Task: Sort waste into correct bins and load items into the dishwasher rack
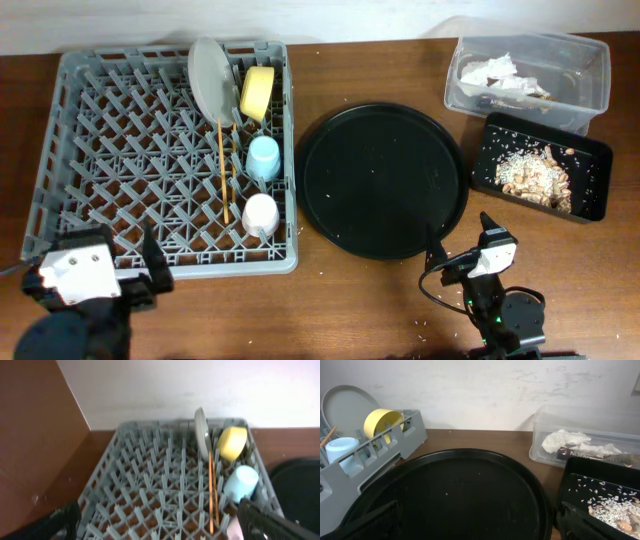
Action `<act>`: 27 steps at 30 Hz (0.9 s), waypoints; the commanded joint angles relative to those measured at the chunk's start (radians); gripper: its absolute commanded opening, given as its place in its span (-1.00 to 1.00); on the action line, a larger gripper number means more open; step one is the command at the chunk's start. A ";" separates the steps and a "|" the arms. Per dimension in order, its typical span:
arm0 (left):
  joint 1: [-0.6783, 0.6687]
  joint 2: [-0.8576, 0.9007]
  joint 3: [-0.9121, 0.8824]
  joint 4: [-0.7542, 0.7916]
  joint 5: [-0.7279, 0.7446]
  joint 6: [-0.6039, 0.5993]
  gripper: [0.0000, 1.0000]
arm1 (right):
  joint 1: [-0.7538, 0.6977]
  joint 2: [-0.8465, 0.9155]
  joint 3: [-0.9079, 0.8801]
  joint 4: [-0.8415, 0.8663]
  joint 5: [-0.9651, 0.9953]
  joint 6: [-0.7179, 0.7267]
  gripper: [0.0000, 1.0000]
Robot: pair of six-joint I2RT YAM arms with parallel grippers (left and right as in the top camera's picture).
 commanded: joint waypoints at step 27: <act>0.006 -0.488 -1.086 0.811 0.064 0.033 0.98 | -0.005 -0.008 -0.005 -0.003 0.002 0.000 0.97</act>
